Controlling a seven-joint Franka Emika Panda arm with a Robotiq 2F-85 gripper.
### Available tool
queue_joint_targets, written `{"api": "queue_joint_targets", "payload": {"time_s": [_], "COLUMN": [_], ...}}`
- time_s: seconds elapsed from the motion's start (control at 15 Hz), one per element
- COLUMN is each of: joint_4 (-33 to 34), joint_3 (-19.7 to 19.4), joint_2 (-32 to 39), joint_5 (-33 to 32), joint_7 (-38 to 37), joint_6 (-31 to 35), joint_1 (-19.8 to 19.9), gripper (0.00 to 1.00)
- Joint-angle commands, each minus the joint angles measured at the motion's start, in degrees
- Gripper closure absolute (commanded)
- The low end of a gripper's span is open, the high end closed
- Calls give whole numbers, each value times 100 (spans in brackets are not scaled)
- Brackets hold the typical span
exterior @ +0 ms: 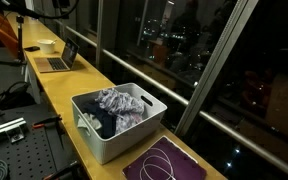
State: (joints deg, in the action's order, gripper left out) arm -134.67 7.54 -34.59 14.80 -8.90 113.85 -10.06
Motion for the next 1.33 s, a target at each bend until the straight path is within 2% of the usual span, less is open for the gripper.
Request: {"api": "queue_joint_targets", "payload": {"time_s": [0.0,0.6,0.93,1.27], "joint_4": [12,64,84,292], "joint_3": [40,36,74,22], "joint_2": [0,129,515,1255], "joint_5": [27,-38,-368,-1024], "joint_7": [24,76,249,380], "joint_6": [-19,125,723,1357], "joint_1": [55,105,232,386], "gripper": [0,0,0,0]}}
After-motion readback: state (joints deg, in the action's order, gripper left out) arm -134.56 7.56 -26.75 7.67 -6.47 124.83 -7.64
